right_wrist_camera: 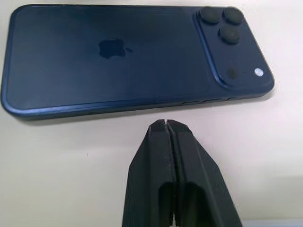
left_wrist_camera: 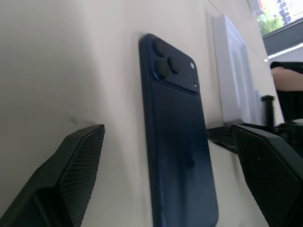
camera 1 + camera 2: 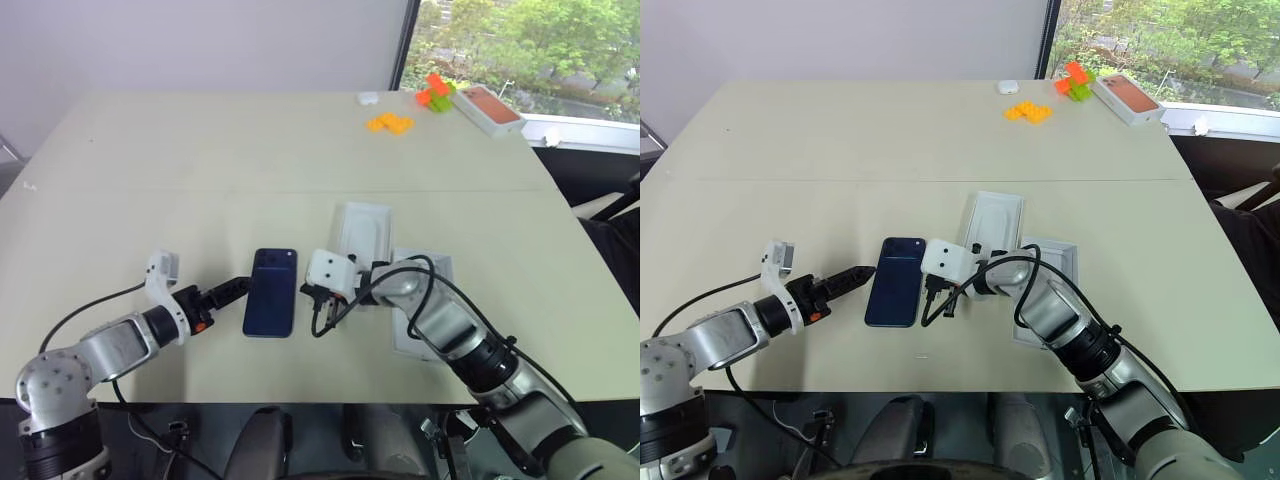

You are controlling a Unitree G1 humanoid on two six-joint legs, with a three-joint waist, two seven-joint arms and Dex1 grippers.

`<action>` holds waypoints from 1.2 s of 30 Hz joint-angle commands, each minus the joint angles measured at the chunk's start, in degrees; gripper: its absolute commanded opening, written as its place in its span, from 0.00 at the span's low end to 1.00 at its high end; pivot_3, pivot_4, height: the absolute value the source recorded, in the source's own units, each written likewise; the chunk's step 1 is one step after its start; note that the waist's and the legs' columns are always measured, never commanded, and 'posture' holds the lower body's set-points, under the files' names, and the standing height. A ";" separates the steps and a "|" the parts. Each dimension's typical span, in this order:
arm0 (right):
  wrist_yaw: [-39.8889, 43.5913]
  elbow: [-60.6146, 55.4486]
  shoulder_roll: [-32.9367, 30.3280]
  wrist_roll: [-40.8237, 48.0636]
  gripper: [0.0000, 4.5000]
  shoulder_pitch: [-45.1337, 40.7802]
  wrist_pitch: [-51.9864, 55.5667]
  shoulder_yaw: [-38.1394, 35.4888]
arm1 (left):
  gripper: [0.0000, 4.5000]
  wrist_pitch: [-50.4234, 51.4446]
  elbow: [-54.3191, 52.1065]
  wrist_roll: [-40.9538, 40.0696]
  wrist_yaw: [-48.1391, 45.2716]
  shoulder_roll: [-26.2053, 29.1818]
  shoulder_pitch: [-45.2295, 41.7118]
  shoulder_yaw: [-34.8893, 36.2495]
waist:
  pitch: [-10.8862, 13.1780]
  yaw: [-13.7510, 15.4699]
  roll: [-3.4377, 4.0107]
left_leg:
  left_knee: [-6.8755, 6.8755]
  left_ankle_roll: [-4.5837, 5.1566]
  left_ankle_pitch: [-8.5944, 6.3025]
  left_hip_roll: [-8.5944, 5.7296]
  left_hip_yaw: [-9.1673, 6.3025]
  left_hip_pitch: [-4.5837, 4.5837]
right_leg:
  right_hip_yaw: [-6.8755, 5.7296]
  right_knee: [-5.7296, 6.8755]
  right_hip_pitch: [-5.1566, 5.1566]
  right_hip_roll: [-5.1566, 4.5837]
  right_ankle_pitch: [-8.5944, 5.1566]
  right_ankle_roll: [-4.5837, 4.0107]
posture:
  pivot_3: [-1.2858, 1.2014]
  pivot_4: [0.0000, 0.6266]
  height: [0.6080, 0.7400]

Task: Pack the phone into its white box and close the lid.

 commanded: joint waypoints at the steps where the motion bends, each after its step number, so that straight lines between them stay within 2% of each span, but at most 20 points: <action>1: 0.17 0.02 0.81 -0.22 0.01 -1.25 -1.23 -0.56 | 1.00 2.08 1.74 -3.13 2.72 -0.19 0.40 -4.56 | 0.00 0.02 0.00 | 0.00 0.00 0.00 -0.02 -0.01 0.02 | 0.00 0.00 0.03 0.00 0.00 0.00 | 0.52 0.24 1.00; 9: 3.32 0.45 1.38 0.80 0.01 -0.78 -5.00 0.07 | 1.00 -0.07 6.58 -11.73 9.02 0.42 -1.62 -7.10 | -0.02 -0.01 0.01 | 0.00 0.00 0.00 -0.15 -0.07 0.10 | 0.00 0.00 0.12 -0.07 0.00 0.01 | 0.52 0.24 1.00; 16: 4.16 2.94 2.53 0.29 0.01 -0.93 -8.64 0.30 | 1.00 0.67 9.04 -12.98 11.06 3.17 -2.16 -12.63 | -0.04 -0.07 0.04 | -0.01 -0.01 0.01 -0.15 -0.08 0.38 | -0.01 -0.02 0.39 -0.04 -0.01 0.00 | 0.52 0.24 1.00; 22: 4.78 3.91 2.87 -0.09 0.01 -1.22 -11.58 0.15 | 1.00 -0.35 9.23 -13.34 12.78 4.68 -2.79 -14.11 | -0.04 -0.07 0.05 | -0.05 0.00 0.00 -0.16 -0.06 0.75 | -0.02 -0.03 0.72 -0.04 -0.13 -0.16 | 0.52 0.24 1.00; 36: 4.79 7.69 5.10 -1.25 0.01 -1.67 -13.90 -0.34 | 1.00 -2.86 6.20 -22.01 15.47 6.63 -1.29 -19.71 | -0.05 -0.22 0.07 | -0.15 -0.03 0.01 -0.11 -0.06 0.77 | 0.02 -0.06 0.69 -0.02 -0.13 -0.13 | 0.52 0.24 1.00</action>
